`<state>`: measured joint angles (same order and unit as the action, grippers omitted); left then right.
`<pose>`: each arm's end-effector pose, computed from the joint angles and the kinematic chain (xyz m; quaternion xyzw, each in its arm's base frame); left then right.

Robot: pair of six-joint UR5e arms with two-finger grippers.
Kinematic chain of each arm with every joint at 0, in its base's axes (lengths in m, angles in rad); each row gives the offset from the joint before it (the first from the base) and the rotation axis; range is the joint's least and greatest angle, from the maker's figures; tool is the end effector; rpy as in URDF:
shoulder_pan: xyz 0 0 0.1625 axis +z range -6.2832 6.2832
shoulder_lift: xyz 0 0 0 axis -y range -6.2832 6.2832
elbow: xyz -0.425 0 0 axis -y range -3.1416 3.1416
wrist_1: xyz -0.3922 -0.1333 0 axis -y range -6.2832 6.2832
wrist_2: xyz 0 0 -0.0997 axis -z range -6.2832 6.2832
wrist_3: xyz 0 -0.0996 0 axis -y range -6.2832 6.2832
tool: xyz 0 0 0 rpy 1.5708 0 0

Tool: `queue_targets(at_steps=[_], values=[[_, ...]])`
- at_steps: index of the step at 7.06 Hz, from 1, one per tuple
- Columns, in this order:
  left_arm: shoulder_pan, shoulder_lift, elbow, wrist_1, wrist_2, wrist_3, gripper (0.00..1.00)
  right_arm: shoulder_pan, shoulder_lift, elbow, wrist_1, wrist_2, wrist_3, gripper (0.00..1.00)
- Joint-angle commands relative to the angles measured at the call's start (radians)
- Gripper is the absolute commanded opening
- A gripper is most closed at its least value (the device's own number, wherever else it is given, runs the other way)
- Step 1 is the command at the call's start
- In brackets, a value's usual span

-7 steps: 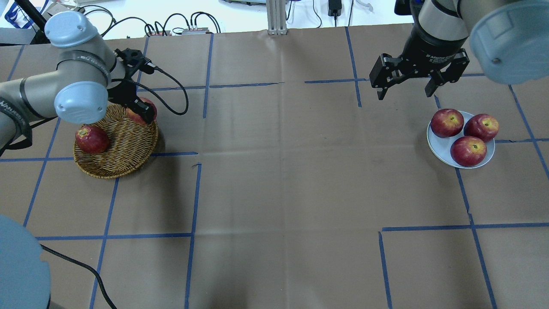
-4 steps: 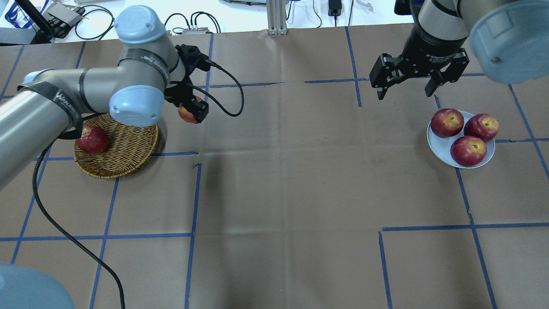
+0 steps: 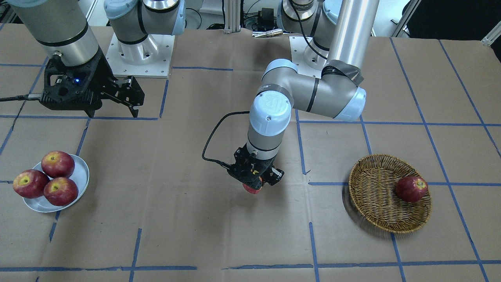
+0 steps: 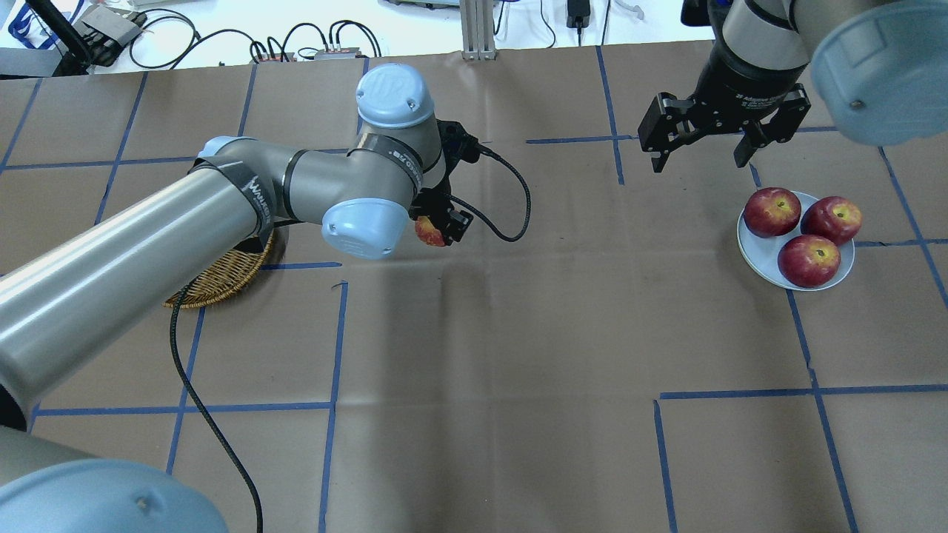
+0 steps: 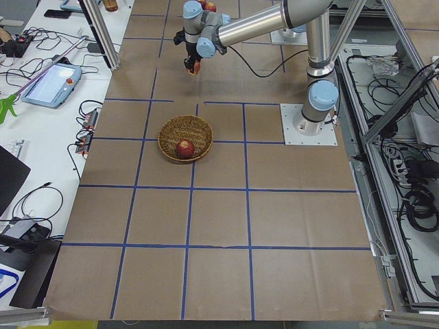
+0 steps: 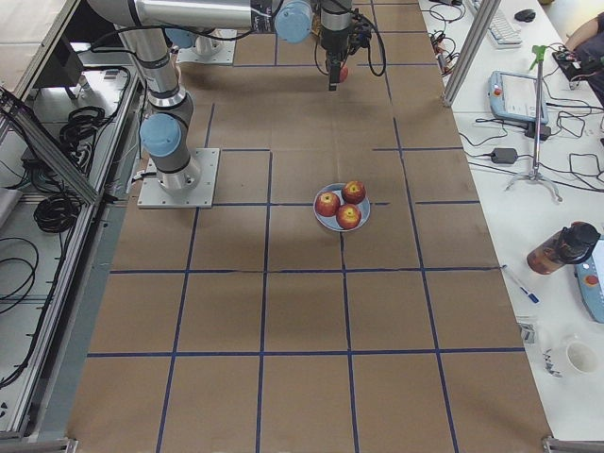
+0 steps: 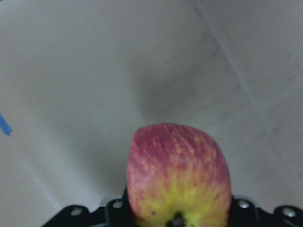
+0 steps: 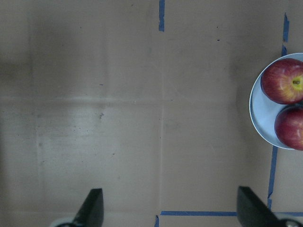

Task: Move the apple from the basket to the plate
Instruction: 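Carry the apple with the left gripper toward the table center and set it down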

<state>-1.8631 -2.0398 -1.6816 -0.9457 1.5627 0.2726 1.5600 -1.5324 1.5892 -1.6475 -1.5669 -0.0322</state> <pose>-0.3083 -0.5592 0.2318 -0.2787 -0.9601 0.0226 0.0043 0.1282 -0.5110 0.4673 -0.0107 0.9999 -0.0100 0.0017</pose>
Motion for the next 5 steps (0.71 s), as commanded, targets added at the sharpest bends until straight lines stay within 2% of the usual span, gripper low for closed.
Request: queue_targets(at_steps=[1,4,5], values=[[-0.082,-0.08,0.057,0.031,0.008,-0.048,0.4,0.0,0.0,0.0,0.0,0.001,0.0,1.0],[-0.097,-0.106,0.059,0.035,0.005,-0.05,0.41,0.0,0.0,0.0,0.0,0.001,0.0,1.0],[-0.097,-0.108,0.056,0.035,0.004,-0.053,0.46,0.0,0.0,0.0,0.0,0.001,0.0,1.0]])
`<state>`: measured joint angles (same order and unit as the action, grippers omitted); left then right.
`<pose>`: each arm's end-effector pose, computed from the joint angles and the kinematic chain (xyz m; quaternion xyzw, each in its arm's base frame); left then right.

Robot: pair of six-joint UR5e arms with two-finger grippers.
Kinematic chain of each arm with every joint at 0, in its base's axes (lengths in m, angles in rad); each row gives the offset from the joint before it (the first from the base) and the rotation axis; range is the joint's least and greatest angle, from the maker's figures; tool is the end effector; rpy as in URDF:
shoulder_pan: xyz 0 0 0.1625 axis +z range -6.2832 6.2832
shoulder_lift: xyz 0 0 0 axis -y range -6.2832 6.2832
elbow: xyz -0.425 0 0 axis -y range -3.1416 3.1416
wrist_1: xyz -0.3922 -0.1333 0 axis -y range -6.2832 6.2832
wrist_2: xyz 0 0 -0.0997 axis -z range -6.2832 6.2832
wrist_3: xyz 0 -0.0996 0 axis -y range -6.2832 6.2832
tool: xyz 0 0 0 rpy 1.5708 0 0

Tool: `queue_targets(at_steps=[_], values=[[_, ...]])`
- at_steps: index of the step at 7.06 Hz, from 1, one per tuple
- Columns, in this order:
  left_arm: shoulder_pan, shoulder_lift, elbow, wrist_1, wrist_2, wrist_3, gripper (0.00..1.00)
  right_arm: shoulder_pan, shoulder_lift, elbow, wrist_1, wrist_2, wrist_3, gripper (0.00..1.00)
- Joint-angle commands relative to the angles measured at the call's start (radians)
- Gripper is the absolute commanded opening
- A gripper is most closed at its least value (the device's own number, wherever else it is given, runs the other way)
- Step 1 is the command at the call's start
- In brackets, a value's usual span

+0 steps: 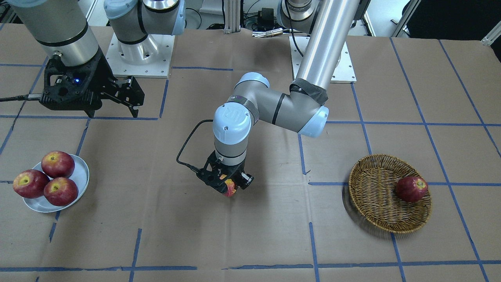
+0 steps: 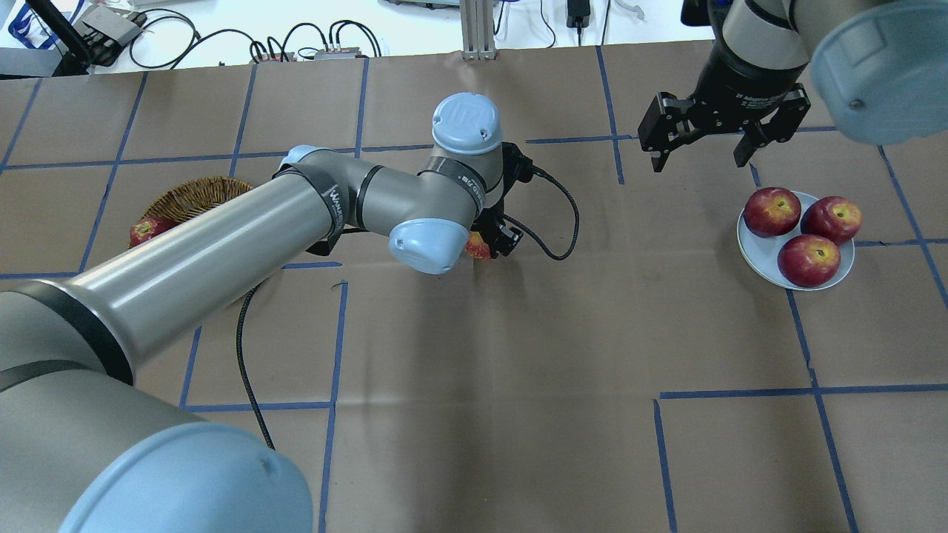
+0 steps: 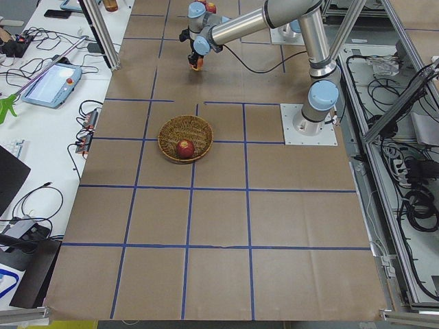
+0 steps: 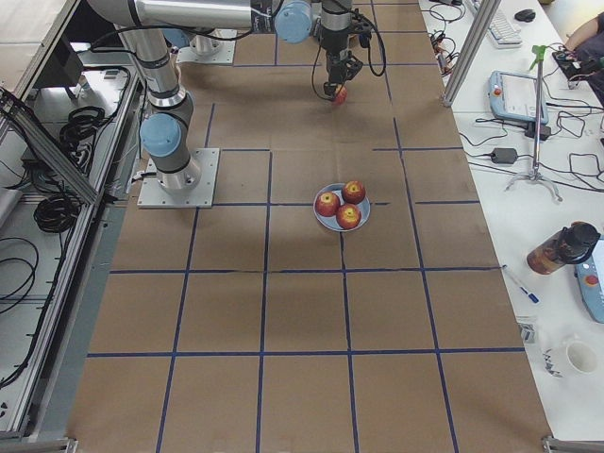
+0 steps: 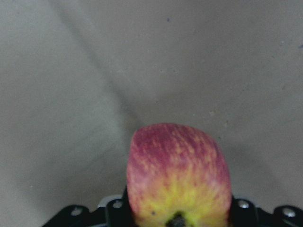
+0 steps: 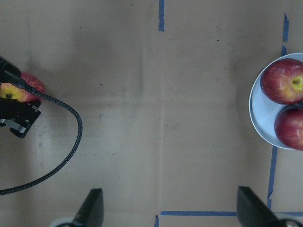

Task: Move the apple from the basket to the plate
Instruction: 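Carry the apple with the left gripper toward the table center and set it down, then open the left gripper and raise it back toward the basket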

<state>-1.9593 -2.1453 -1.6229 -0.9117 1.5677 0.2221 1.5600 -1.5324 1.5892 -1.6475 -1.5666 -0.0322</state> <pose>-0.3705 -0.5524 0.1930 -0.3006 -0.9536 0.0161 0.0029 0.1282 -0.5110 0.4673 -0.0107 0.9999 -0.0100 0.0019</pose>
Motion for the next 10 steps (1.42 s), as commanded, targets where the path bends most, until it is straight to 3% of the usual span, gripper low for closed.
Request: queue_targets(at_steps=[1,2,3,5,8,9,10], values=[[0.0,0.001,-0.002,0.001,-0.005,-0.004,0.66,0.0,0.0,0.0,0.0,0.0,0.0,1.0],[0.002,0.001,-0.002,0.008,-0.005,-0.027,0.92,0.0,0.0,0.0,0.0,0.0,0.0,1.0],[0.005,0.01,0.003,0.011,-0.005,-0.059,0.99,0.0,0.0,0.0,0.0,0.0,0.0,1.0],[0.04,0.085,0.038,-0.069,0.002,-0.05,0.99,0.0,0.0,0.0,-0.002,0.0,0.0,1.0],[0.256,0.37,0.11,-0.489,0.002,-0.024,1.0,-0.002,0.005,-0.006,-0.003,0.0,-0.003,1.0],[0.322,0.44,0.112,-0.592,0.021,-0.023,1.0,0.0,0.008,-0.018,-0.005,0.0,0.006,1.0],[0.383,0.494,0.115,-0.599,0.02,-0.021,1.0,0.002,0.003,-0.023,-0.021,0.0,0.011,1.0]])
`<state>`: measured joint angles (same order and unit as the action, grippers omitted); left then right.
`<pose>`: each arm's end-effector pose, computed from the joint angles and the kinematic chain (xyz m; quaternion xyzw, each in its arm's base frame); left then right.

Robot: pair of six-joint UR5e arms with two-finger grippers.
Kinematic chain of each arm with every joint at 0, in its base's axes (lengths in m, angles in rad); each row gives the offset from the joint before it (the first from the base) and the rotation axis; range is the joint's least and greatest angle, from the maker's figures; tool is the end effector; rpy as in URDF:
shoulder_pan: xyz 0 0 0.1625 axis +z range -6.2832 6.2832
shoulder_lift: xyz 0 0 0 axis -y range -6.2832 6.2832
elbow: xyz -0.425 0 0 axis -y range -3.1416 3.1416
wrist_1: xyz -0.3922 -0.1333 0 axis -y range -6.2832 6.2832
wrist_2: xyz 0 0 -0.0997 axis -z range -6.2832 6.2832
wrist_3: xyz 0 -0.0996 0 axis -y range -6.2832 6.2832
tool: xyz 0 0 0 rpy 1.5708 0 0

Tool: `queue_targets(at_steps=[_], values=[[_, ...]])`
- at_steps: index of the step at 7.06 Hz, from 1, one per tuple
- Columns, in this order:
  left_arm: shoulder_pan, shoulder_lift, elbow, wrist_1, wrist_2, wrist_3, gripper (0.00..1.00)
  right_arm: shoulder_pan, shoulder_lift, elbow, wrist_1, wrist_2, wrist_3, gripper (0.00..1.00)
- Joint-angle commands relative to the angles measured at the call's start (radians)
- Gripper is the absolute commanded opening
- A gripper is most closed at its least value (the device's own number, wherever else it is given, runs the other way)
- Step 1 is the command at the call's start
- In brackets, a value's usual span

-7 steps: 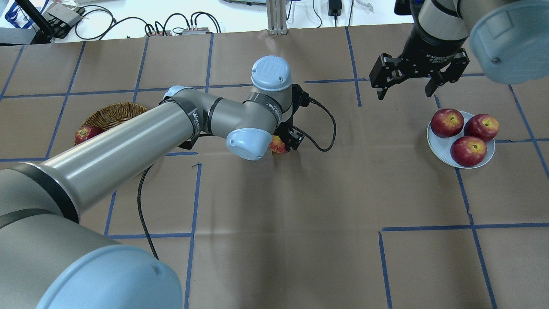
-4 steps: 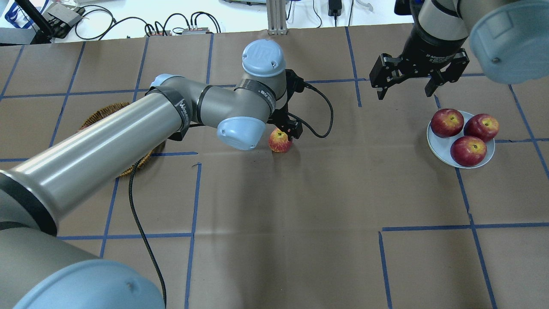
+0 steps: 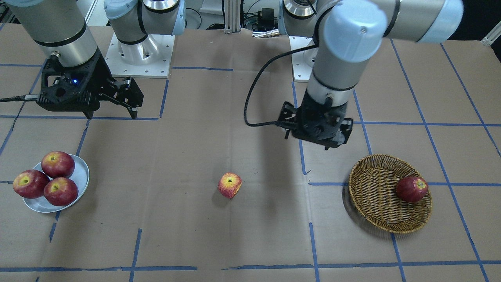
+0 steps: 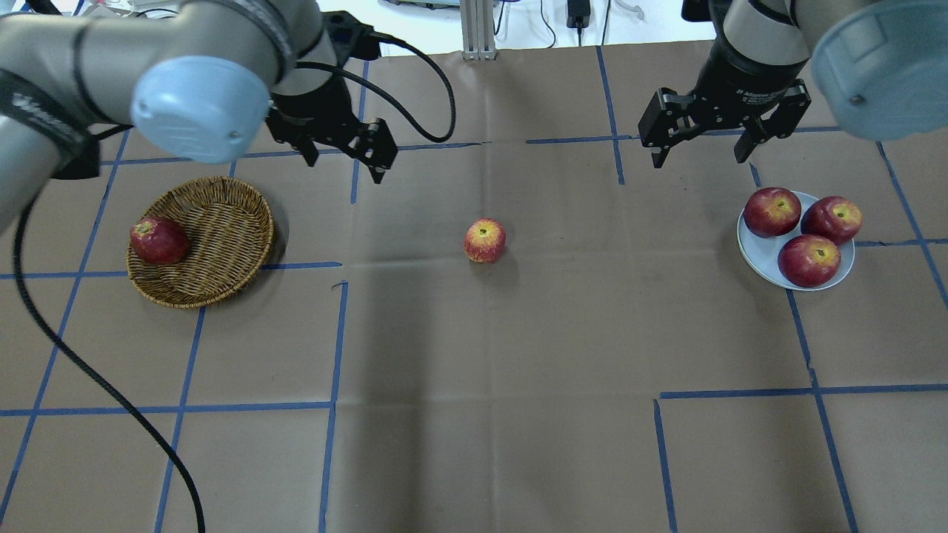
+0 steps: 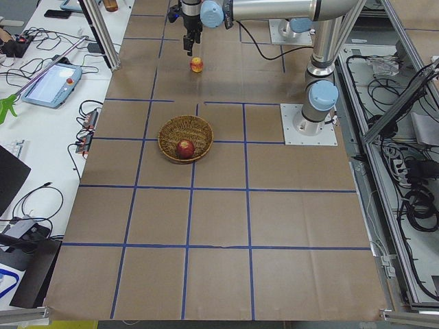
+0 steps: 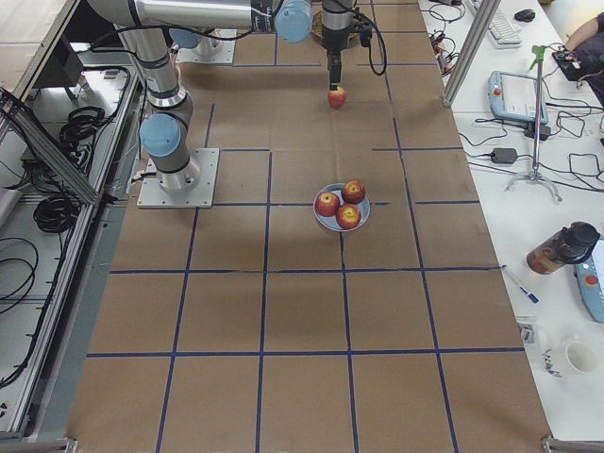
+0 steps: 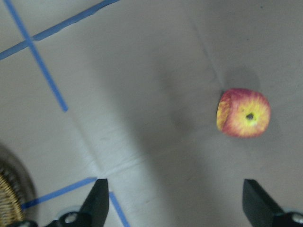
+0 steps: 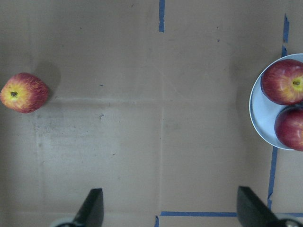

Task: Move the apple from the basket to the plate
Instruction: 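Open the left gripper and raise it back toward the basket, then move the right gripper over the apple at table center and lower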

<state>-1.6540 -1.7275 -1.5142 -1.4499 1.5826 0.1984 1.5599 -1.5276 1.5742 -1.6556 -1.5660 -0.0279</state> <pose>-0.1781 -0.5454 0.4456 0.1403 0.9900 -0.0100 0.0065 0.1282 -0.5150 0.4731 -0.0085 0.9998 -0.0191 0.0020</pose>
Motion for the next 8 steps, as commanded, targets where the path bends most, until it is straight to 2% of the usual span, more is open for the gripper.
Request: queue_targets(at_steps=[1,2,4,5,8], values=[[0.098,0.071,-0.009,-0.063,0.007,0.003,1.0,0.014,0.015,-0.034,-0.021,0.001,0.031,1.0],[0.099,0.066,-0.03,-0.063,0.008,0.0,1.0,0.046,0.065,-0.084,-0.026,0.0,0.127,1.0],[0.097,0.062,-0.027,-0.063,0.008,-0.001,1.0,0.208,0.177,-0.158,-0.056,-0.014,0.23,1.0],[0.097,0.062,-0.029,-0.063,0.008,-0.005,1.0,0.265,0.226,-0.155,-0.147,-0.017,0.287,1.0],[0.095,0.071,-0.032,-0.064,0.008,-0.007,1.0,0.382,0.381,-0.152,-0.324,-0.049,0.428,1.0]])
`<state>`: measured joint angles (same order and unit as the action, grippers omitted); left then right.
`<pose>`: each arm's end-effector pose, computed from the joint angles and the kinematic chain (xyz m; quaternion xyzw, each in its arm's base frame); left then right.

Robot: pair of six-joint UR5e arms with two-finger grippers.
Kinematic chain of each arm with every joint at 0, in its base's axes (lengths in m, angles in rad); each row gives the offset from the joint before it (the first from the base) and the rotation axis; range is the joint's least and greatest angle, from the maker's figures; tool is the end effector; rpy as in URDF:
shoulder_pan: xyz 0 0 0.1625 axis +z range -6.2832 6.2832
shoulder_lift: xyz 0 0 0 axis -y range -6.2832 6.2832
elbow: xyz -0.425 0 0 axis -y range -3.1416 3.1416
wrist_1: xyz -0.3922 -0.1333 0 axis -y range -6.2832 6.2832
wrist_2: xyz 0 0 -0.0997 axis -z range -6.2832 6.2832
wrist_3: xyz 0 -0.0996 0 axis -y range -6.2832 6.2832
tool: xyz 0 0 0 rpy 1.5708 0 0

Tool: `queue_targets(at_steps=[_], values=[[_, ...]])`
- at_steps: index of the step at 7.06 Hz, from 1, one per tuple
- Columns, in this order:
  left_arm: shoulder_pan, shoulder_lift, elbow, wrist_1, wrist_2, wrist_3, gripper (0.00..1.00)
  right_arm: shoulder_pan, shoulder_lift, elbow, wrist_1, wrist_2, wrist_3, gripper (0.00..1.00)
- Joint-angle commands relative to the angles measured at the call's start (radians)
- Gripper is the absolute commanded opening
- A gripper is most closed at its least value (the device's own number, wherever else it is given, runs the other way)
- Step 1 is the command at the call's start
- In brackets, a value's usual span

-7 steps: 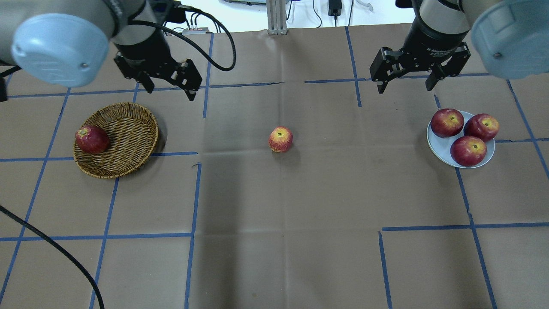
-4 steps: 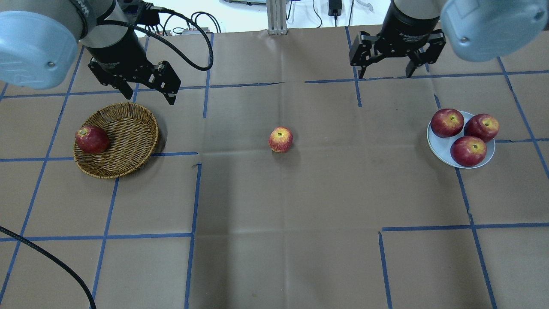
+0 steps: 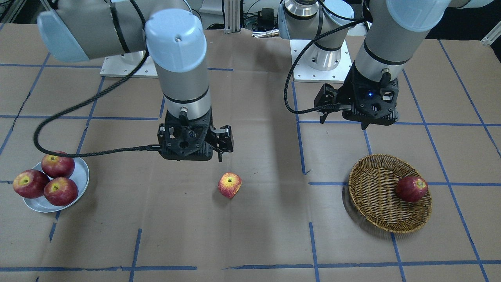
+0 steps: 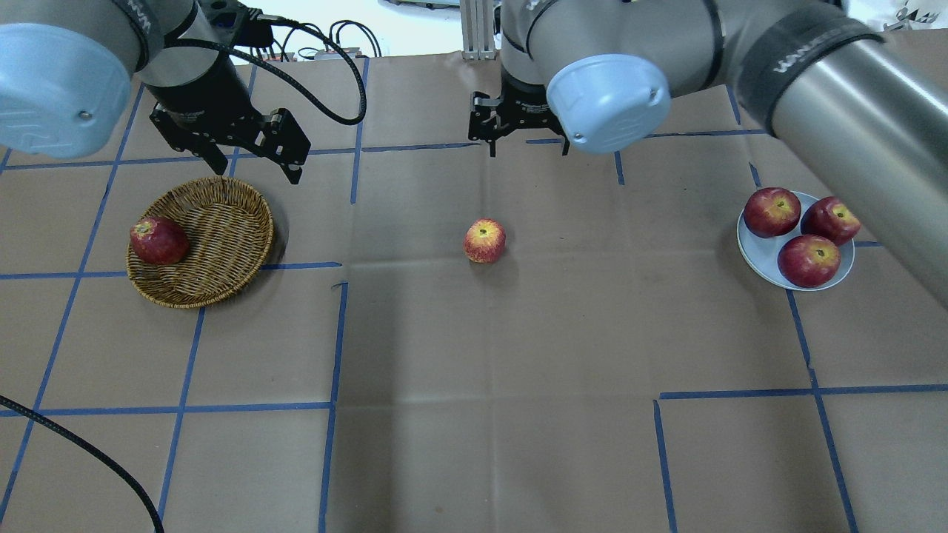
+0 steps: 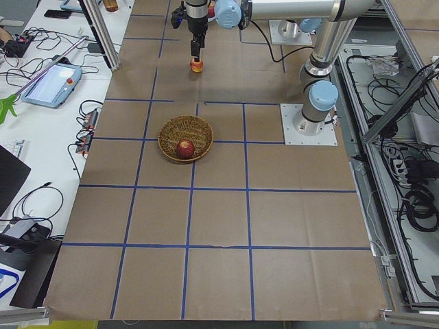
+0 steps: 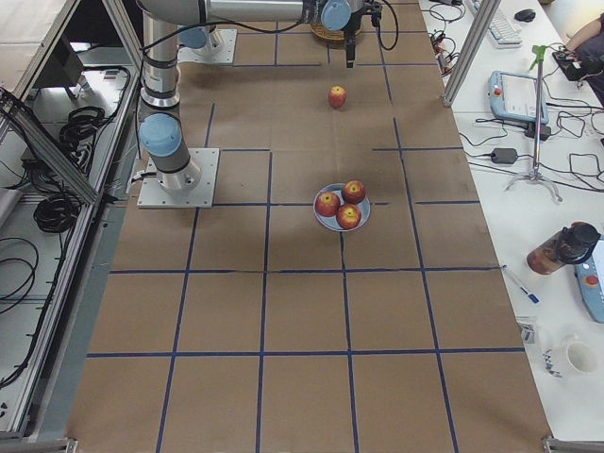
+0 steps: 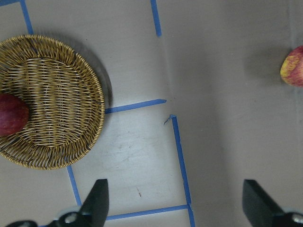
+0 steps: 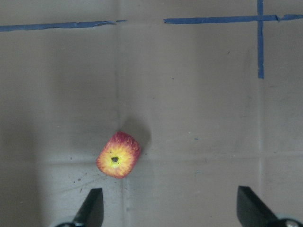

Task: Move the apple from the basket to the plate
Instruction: 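Move the right gripper over the apple at table center and lower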

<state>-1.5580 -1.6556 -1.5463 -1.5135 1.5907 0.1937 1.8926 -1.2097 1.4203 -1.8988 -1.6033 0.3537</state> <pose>-0.1246 -0.5285 0.4625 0.0903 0.9959 0.0025 0.0097 0.3272 -0.5701 0.3909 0.0169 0.9980 -0.0607 0.0041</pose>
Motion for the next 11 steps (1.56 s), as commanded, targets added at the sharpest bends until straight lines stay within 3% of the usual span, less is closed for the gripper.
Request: queue_targets(at_steps=[1,3,6,9,10,11], values=[[-0.001,0.003,-0.003,-0.001,0.0,0.001,1.0,0.077,0.118,0.003,-0.156,-0.015,0.063,1.0],[-0.001,0.005,-0.003,-0.002,0.0,0.004,1.0,0.102,0.198,0.02,-0.212,-0.053,0.071,1.0],[-0.001,-0.001,-0.003,-0.002,0.0,-0.002,1.0,0.086,0.21,0.196,-0.435,-0.047,0.053,1.0],[-0.001,-0.003,-0.005,-0.002,0.0,-0.002,1.0,0.091,0.217,0.233,-0.451,-0.038,0.059,1.0],[-0.001,-0.003,-0.003,-0.002,0.0,-0.002,1.0,0.094,0.225,0.233,-0.451,-0.04,0.06,0.91],[-0.001,-0.001,-0.005,-0.002,0.0,-0.002,1.0,0.094,0.228,0.233,-0.451,-0.047,0.061,0.74]])
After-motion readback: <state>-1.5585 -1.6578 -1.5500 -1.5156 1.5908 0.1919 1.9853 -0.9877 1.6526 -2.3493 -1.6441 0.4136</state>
